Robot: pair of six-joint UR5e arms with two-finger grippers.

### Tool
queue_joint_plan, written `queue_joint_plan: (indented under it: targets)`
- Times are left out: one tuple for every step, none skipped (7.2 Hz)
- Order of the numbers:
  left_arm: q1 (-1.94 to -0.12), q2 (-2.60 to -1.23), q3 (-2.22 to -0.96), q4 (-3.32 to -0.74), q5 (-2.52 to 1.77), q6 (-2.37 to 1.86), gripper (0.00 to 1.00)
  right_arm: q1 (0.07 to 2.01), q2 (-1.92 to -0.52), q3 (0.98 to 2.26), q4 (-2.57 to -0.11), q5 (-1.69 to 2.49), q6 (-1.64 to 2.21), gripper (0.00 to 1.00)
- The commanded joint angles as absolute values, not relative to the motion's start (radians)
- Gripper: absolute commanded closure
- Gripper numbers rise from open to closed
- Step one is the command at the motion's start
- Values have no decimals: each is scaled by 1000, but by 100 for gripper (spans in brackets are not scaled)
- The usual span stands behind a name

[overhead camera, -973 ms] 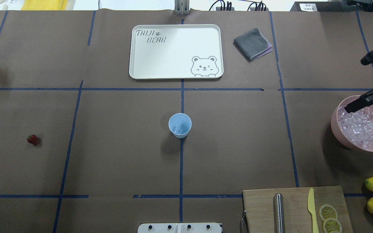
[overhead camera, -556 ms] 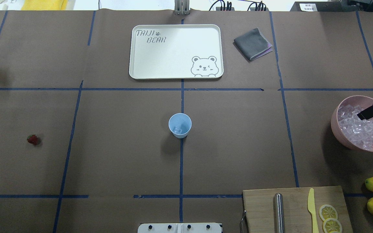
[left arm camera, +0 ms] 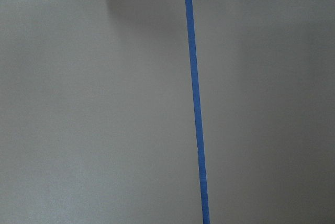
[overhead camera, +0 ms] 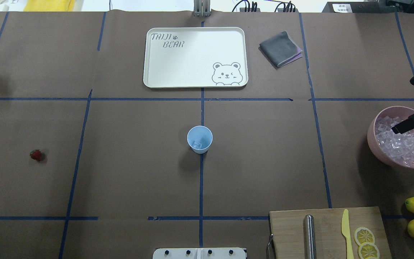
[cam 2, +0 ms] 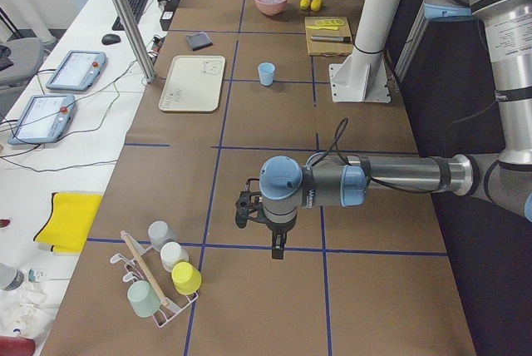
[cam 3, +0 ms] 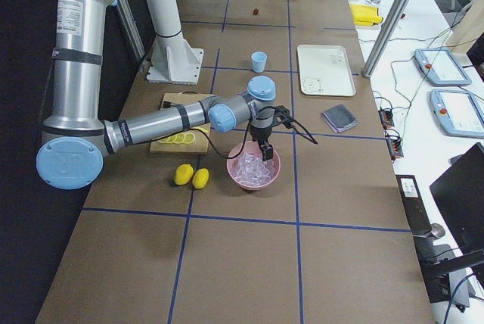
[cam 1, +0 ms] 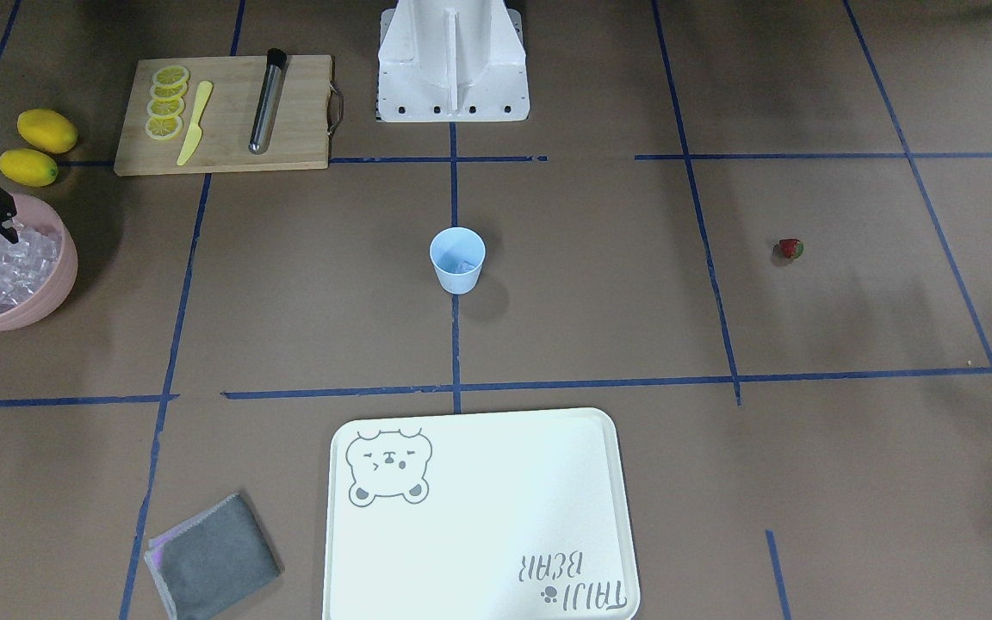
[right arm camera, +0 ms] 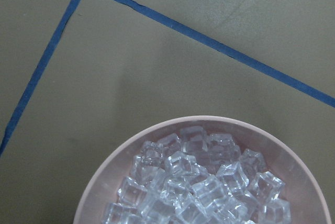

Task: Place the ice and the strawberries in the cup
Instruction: 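Lower the right gripper into the ice and grasp another cube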

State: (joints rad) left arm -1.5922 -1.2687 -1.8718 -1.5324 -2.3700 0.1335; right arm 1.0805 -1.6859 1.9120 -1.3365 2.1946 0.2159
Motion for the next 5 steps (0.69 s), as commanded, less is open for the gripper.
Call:
queue_joint_plan:
  targets:
    - [-1592, -1267, -1873, -1532, -2370, 133, 0, 1033, -1686, 1908, -1327, 2189, 226, 3]
    - [-1592, -1269, -1873, -1532, -2370, 133, 0, 1019, -1686, 1907, -1327, 2186, 224, 3]
    - [-1592, -1267, -1873, -1532, -2370, 133, 0, 1011, -1692, 1905, -1327, 2186, 215, 4]
    - [-1592, -1269, -1871, -1532, -2370, 133, 0, 1008, -1701, 1905, -1327, 2187, 203, 5]
    - [-1592, -1269, -1871, -1532, -2370, 133, 0, 1006, -1701, 1905, -1327, 2187, 195, 5]
